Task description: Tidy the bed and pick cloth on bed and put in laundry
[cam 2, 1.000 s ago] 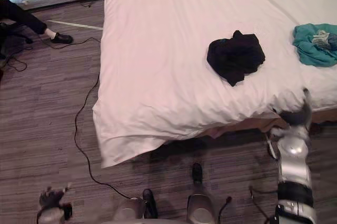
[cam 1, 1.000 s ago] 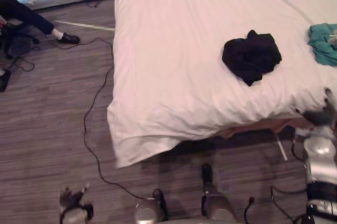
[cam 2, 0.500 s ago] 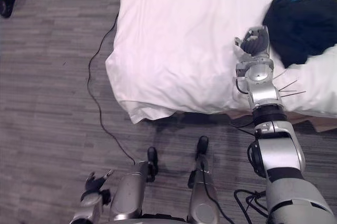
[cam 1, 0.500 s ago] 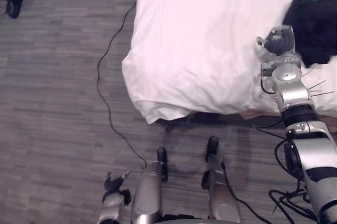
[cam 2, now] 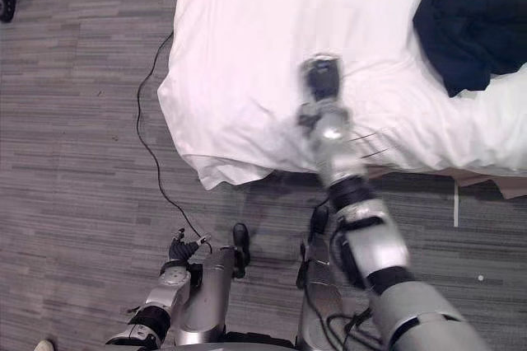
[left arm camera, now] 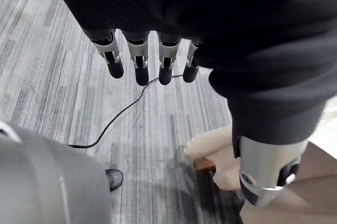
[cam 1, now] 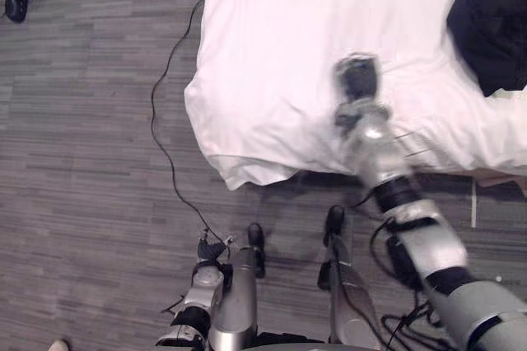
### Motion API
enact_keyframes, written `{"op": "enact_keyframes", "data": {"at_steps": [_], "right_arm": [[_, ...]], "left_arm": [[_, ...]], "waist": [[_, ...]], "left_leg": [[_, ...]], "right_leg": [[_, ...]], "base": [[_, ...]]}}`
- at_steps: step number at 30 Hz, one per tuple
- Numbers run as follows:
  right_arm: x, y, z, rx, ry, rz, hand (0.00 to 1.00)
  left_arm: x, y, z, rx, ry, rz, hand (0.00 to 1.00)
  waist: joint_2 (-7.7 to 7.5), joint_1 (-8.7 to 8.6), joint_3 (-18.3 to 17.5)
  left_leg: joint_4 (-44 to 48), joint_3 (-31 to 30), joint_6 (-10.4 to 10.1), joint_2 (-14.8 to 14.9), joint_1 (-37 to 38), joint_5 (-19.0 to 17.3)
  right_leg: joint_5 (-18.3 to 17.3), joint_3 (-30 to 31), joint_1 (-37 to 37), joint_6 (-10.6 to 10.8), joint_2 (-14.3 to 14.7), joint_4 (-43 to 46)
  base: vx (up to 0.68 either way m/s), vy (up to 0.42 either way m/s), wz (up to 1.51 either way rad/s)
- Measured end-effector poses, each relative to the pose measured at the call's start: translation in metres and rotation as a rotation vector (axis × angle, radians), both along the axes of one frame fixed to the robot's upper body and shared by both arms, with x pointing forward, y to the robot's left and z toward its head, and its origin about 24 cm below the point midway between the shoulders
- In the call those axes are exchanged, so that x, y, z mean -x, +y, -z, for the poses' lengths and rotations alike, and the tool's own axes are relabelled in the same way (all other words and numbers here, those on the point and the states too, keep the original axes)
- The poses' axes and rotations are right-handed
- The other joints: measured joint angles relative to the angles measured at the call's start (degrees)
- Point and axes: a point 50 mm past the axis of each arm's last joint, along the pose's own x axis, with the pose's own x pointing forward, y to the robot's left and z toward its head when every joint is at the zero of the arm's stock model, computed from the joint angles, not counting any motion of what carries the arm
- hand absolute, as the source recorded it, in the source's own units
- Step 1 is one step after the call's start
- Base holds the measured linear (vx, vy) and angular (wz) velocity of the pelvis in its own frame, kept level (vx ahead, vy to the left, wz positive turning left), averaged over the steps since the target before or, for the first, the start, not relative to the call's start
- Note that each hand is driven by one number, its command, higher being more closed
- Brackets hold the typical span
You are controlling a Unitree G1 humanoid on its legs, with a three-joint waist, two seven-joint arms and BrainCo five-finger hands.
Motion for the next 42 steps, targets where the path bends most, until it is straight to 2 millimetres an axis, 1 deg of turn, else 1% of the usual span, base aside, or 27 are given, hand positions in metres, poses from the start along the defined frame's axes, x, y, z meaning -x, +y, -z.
{"op": "enact_keyframes", "data": {"at_steps": [1,2,3,4,7,9,10,12,13,14,17,19,21,23,26,29,30,31,32,34,35,36,37,38,39,40,42], "right_arm": [[0.014,0.030,0.018,-0.073,0.049,-0.128,1.00],[0.019,0.040,0.023,-0.096,0.068,-0.172,1.00],[0.027,0.058,0.029,-0.152,0.098,-0.243,1.00],[0.031,0.069,0.026,-0.205,0.091,-0.276,1.00],[0.029,0.063,0.012,-0.269,0.032,-0.261,1.00],[0.017,0.034,-0.009,-0.344,-0.042,-0.145,1.00],[0.013,0.024,-0.016,-0.362,-0.063,-0.107,1.00],[0.001,-0.020,-0.046,-0.426,-0.164,0.047,1.00],[0.000,-0.031,-0.054,-0.436,-0.191,0.083,1.00],[-0.003,-0.057,-0.073,-0.448,-0.251,0.171,1.00],[-0.001,-0.105,-0.097,-0.431,-0.338,0.329,1.00],[-0.001,-0.141,-0.109,-0.364,-0.359,0.459,1.00],[0.002,-0.158,-0.116,-0.286,-0.381,0.519,1.00],[0.000,-0.155,-0.123,-0.207,-0.400,0.506,1.00],[-0.003,-0.159,-0.116,-0.168,-0.365,0.516,1.00],[0.003,-0.169,-0.091,-0.166,-0.323,0.548,1.00],[0.008,-0.172,-0.071,-0.171,-0.294,0.563,1.00],[0.017,-0.172,-0.040,-0.188,-0.237,0.580,1.00],[0.021,-0.172,-0.024,-0.198,-0.203,0.590,1.00],[0.038,-0.175,0.036,-0.240,-0.018,0.652,1.00],[0.056,-0.188,0.082,-0.264,0.153,0.735,1.00],[0.086,-0.204,0.130,-0.279,0.340,0.845,1.00],[0.109,-0.214,0.157,-0.291,0.443,0.916,1.00],[0.146,-0.223,0.191,-0.310,0.580,1.013,0.00],[0.179,-0.229,0.217,-0.313,0.697,1.083,0.00],[0.203,-0.233,0.230,-0.304,0.763,1.127,0.00],[0.248,-0.242,0.249,-0.247,0.878,1.203,0.00]], "left_arm": [[-0.002,0.000,-0.002,-0.001,-0.012,-0.001,0.00],[-0.003,0.000,-0.003,-0.002,-0.018,0.000,0.00],[-0.005,-0.001,-0.006,-0.001,-0.033,0.002,0.00],[-0.008,-0.001,-0.009,-0.001,-0.052,0.002,0.00],[-0.007,0.000,-0.009,-0.003,-0.050,0.001,0.00],[-0.005,0.000,-0.007,-0.003,-0.037,-0.002,0.00],[-0.004,0.000,-0.007,-0.003,-0.035,-0.002,0.00],[-0.004,0.001,-0.007,-0.010,-0.036,0.004,0.00],[-0.005,0.001,-0.007,-0.013,-0.037,0.009,0.00],[-0.005,0.000,-0.007,-0.013,-0.042,0.014,0.00],[-0.007,-0.009,-0.007,-0.013,-0.044,0.063,0.00],[-0.009,-0.021,-0.007,0.004,-0.050,0.110,0.00],[-0.012,-0.027,-0.009,0.014,-0.059,0.130,0.00],[-0.014,-0.028,-0.010,0.016,-0.065,0.133,0.00],[-0.017,-0.034,-0.012,0.031,-0.075,0.137,0.00],[-0.017,-0.034,-0.013,0.044,-0.077,0.114,0.00],[-0.017,-0.030,-0.013,0.055,-0.080,0.083,0.00],[-0.015,-0.025,-0.013,0.066,-0.082,0.045,0.00],[-0.013,-0.022,-0.012,0.068,-0.082,0.029,0.00],[-0.003,-0.008,-0.010,0.058,-0.077,-0.022,0.00],[0.001,-0.001,-0.009,0.046,-0.073,-0.037,0.00],[0.005,0.005,-0.009,0.039,-0.073,-0.051,0.00],[0.008,0.008,-0.008,0.038,-0.071,-0.066,0.00],[0.015,0.014,-0.005,0.036,-0.052,-0.097,0.00],[0.027,0.022,0.002,0.027,-0.008,-0.132,0.00],[0.035,0.027,0.007,0.022,0.023,-0.147,0.00],[0.047,0.027,0.017,0.031,0.089,-0.143,0.00]], "waist": [[-0.03,0.09,0.0],[-0.13,0.15,-0.1],[-0.17,0.14,-0.1],[-0.29,0.30,-0.1],[-0.41,0.30,-0.1],[-0.49,0.15,-0.1],[-0.48,0.08,-0.1],[-0.47,-0.18,-0.1],[-0.47,-0.25,-0.1],[-0.12,-0.41,0.1],[1.75,-0.18,1.0],[4.30,0.09,2.2],[5.96,0.22,2.9],[6.05,0.26,2.8],[6.06,0.16,2.8],[6.04,-0.12,2.7],[5.84,-0.65,2.7],[5.55,-1.92,2.6],[5.22,-2.49,2.5],[3.29,-4.58,1.6],[2.04,-5.34,1.0],[1.14,-6.28,0.8],[0.57,-6.58,0.5],[-0.04,-7.67,0.0],[-1.06,-9.40,-1.4],[-1.80,-10.14,-2.6],[-2.31,-11.28,-5.8]], "left_leg": [[-1.1,-0.2,-0.5,0.4,1.5,0.3],[-1.6,-0.2,-0.6,0.5,2.0,0.5],[-2.7,-0.5,-0.6,0.5,2.8,1.0],[-3.8,-0.5,-0.8,0.4,3.4,1.9],[-5.8,-0.5,-0.7,-0.2,4.7,3.2],[-6.6,0.4,-0.6,-0.8,5.5,3.6],[-6.6,0.6,-0.6,-0.9,5.4,3.6],[-6.3,0.8,-0.5,-1.3,3.8,3.6],[-6.2,0.9,-0.4,-1.4,3.0,3.6],[-5.3,1.0,-0.5,-1.6,0.6,3.6],[-2.7,0.5,-0.4,-1.4,-4.0,3.6],[-1.2,0.6,-0.2,-1.5,-7.1,3.5],[0.0,1.0,0.2,-1.5,-8.9,3.2],[0.9,2.5,0.6,-1.3,-9.9,2.8],[2.6,3.7,1.2,-1.0,-9.7,2.0],[4.1,5.1,1.6,-0.4,-8.6,0.7],[4.4,5.2,1.7,-0.3,-7.5,0.2],[4.3,5.3,1.7,-0.2,-5.2,-0.3],[4.1,5.4,1.7,-0.2,-4.0,-0.6],[2.8,6.4,1.4,-0.2,0.2,-1.3],[1.8,6.9,1.2,-0.4,2.6,-1.6],[0.5,7.2,1.2,-0.5,5.0,-1.7],[-0.5,7.6,1.2,-0.6,6.5,-1.7],[-1.6,8.1,1.1,-0.6,8.2,-1.8],[-3.0,8.7,0.8,-0.8,10.1,-1.8],[-4.1,9.9,0.7,-0.7,11.7,-1.9],[-6.1,11.6,0.4,-0.4,15.3,-2.1]], "right_leg": [[-0.4,-0.2,1.2,-0.5,0.4,0.0],[-0.6,-0.3,1.5,-0.7,0.6,0.0],[-0.8,-0.7,2.0,-0.9,0.7,0.0],[-0.8,-0.8,2.1,-0.9,0.7,0.0],[-0.8,-0.9,2.5,-0.9,0.7,0.0],[-0.6,-0.1,2.5,-0.7,0.2,0.0],[-0.4,0.2,2.4,-0.6,0.1,0.0],[0.1,0.6,0.8,-0.4,-0.3,0.0],[0.3,0.7,0.0,-0.4,-0.4,0.0],[0.8,0.8,-2.1,-0.3,-1.0,0.0],[1.4,0.9,-5.9,0.0,-1.0,0.8],[1.3,1.4,-9.2,0.0,-1.0,2.5],[1.3,2.0,-11.0,0.1,-1.1,3.1],[1.1,3.6,-13.0,0.3,-0.9,3.7],[1.0,4.8,-13.1,0.4,-0.8,4.7],[0.1,5.1,-12.5,0.7,-0.8,6.4],[-0.1,5.1,-11.3,0.6,-0.7,6.5],[-0.8,5.0,-9.0,0.7,-0.7,6.6],[-1.1,5.0,-8.0,0.8,-0.7,6.6],[-2.2,5.6,-4.9,0.5,-0.5,6.6],[-2.7,6.2,-3.2,0.7,-0.4,6.3],[-2.8,6.3,-1.1,0.8,-0.3,5.4],[-2.8,6.5,0.0,0.8,-0.3,4.7],[-2.8,6.6,1.7,0.8,-0.3,3.4],[-2.8,6.9,2.8,0.9,-0.2,2.3],[-2.7,7.6,3.6,0.9,0.0,1.7],[-2.4,8.8,6.1,1.1,0.7,0.6]], "base": [[0.05,-0.027,0.03],[0.05,-0.022,0.08],[0.04,-0.017,0.08],[0.03,-0.013,0.11],[0.02,0.002,0.07],[-0.02,0.055,-0.12],[-0.04,0.077,-0.16],[-0.06,0.058,-0.05],[-0.10,0.069,0.04],[-0.09,0.067,0.05],[-0.10,0.060,0.08],[-0.13,0.034,0.02],[-0.11,0.018,-0.13],[-0.09,0.017,-0.30],[-0.08,0.024,-0.19],[-0.04,0.015,-0.13],[0.01,0.014,-0.11],[0.02,0.016,-0.12],[0.05,0.020,-0.19],[0.05,0.018,-0.28],[0.08,0.008,-0.28],[0.11,0.000,-0.27],[0.13,-0.005,-0.22],[0.14,0.000,-0.34],[0.12,0.010,-0.46],[0.11,0.022,-0.59],[0.13,0.032,-0.51]]}}
